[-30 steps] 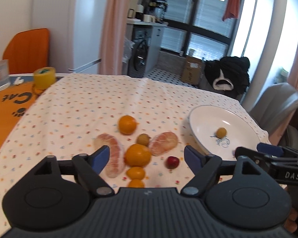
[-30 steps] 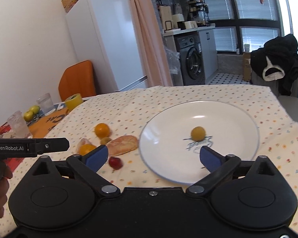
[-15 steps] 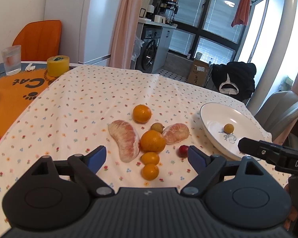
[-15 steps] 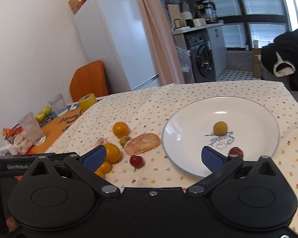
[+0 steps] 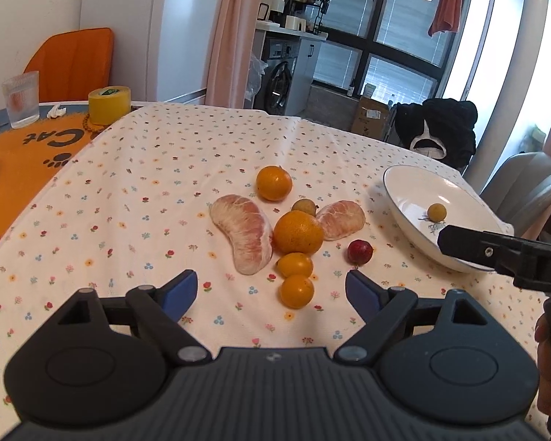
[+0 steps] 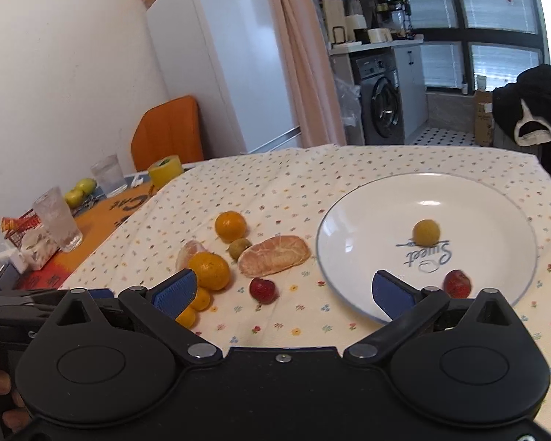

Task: Organize fruits
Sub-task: 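Grasp a red cherry with the right tool while the left tool grasps a small orange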

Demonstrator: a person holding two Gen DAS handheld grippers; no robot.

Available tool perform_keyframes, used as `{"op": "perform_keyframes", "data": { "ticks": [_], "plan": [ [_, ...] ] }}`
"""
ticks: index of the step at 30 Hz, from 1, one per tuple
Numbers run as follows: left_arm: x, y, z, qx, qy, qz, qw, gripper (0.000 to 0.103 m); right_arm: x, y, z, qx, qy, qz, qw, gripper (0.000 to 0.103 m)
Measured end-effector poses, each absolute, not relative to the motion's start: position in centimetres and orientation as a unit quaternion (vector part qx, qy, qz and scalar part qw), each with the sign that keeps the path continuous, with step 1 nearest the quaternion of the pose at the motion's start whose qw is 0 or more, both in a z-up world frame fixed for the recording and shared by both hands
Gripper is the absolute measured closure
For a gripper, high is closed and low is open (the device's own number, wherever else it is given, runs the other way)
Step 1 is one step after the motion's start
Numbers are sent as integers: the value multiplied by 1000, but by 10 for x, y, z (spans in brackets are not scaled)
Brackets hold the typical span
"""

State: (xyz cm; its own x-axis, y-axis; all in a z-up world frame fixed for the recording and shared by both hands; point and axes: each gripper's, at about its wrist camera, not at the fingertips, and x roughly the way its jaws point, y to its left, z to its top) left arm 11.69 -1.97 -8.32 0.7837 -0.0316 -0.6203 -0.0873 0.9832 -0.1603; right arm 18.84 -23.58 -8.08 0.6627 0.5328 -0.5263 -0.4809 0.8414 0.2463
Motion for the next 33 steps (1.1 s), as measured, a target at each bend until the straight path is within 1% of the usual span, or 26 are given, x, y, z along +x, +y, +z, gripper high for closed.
{"op": "perform_keyframes", "data": {
  "ticks": [1,4,8,12,15,18,19,22,27,31,33],
  "plan": [
    [118,-21,-84,-88,330,17,940,20,189,-235,-82,43,304,281,909,0],
    [122,-21,-90,-93,336,5,937,31,187,-231,-84,36,307,289,906,5],
    [126,-24,-95,-96,340,-2,936,43,187,-223,-89,25,316,304,898,17],
    [131,-26,-98,-101,341,-10,935,48,189,-218,-94,20,325,309,894,24],
    [134,-26,-101,-104,344,-16,933,55,192,-216,-99,21,333,310,890,28],
    [139,-25,-105,-108,347,-20,931,64,196,-213,-102,21,340,312,887,31],
    [141,-25,-106,-110,349,-22,930,70,197,-212,-102,21,341,312,886,32],
    [145,-24,-108,-115,352,-27,928,81,200,-210,-105,21,346,314,884,35],
    [147,-16,-107,-120,348,-16,930,81,208,-203,-110,16,354,314,881,49],
    [146,-8,-105,-121,346,-10,930,81,214,-195,-113,11,359,309,881,50],
    [146,-4,-104,-122,345,-8,931,81,216,-192,-114,9,359,309,881,52]
  ]
}}
